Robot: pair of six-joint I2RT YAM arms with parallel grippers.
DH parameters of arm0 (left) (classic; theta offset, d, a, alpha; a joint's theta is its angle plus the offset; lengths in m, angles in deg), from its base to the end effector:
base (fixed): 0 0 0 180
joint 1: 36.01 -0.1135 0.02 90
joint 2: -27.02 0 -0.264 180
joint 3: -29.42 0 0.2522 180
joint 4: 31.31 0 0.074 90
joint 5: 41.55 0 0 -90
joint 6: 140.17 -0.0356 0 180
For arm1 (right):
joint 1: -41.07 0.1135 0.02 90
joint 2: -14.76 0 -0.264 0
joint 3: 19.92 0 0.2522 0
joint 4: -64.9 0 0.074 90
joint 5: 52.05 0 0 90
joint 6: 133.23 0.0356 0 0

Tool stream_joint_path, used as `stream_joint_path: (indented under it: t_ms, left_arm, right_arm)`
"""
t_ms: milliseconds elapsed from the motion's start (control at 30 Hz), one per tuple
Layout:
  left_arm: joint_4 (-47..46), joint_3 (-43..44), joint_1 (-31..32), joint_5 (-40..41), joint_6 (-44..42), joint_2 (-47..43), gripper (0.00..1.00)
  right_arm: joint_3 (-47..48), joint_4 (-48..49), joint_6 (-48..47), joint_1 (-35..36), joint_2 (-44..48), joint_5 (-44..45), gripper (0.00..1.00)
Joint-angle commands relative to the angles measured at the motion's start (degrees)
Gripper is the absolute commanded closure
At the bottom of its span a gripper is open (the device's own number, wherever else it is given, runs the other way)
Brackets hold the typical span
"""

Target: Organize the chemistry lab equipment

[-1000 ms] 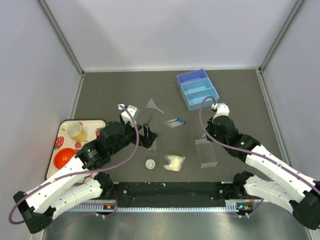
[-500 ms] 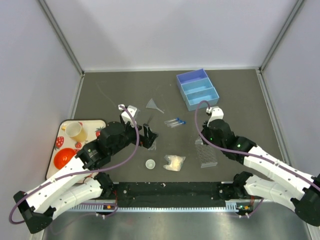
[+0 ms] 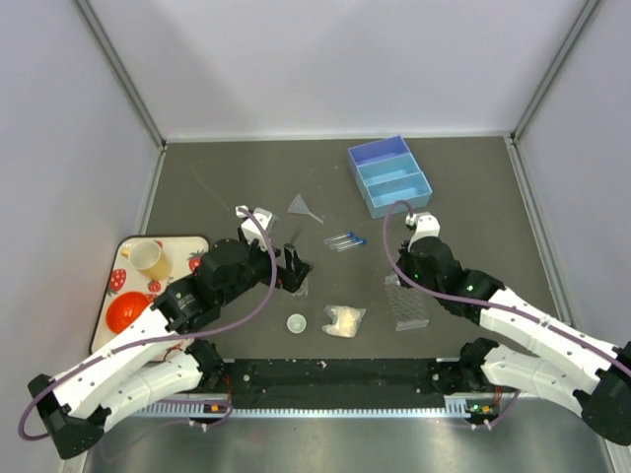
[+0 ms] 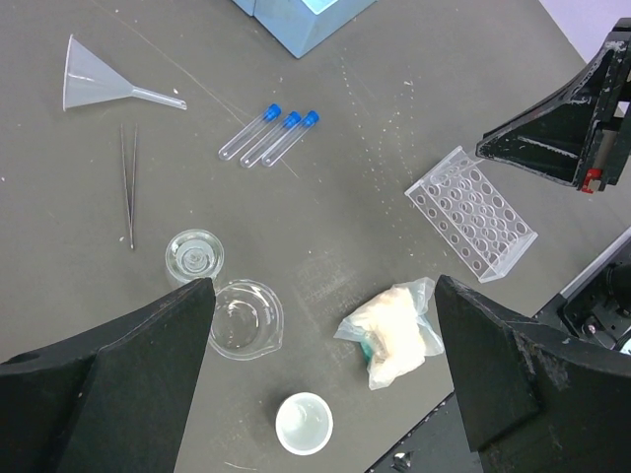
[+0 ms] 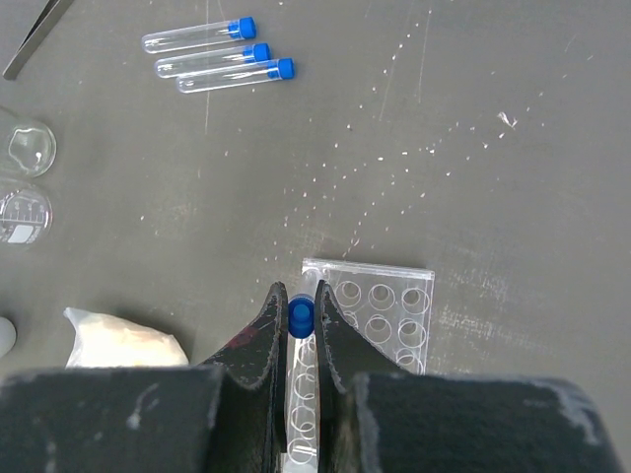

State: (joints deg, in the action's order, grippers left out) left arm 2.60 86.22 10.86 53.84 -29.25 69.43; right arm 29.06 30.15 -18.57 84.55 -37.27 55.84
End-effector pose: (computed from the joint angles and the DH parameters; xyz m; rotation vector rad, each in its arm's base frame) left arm 0.1204 -0.1236 0.3177 0.3791 1.9375 -0.7003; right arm 0.1488 0.1260 0.2421 -0.1928 2.2033 0.3177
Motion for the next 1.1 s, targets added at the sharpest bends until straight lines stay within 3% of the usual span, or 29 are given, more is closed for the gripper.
stream_joint_path:
  t_ms: [0, 1067]
  left_arm:
    - [-3.4, -0.2, 0.0, -0.5, 0.4, 0.5, 0.01]
    - [-3.8, -0.9, 0.0, -0.3, 0.3, 0.7, 0.01]
  right_arm:
    - [-0.2, -0.4, 0.2, 0.7, 0.6, -0.7, 1.0]
    - [1.3, -0.6, -0.8, 1.0, -6.3, 0.4, 1.0]
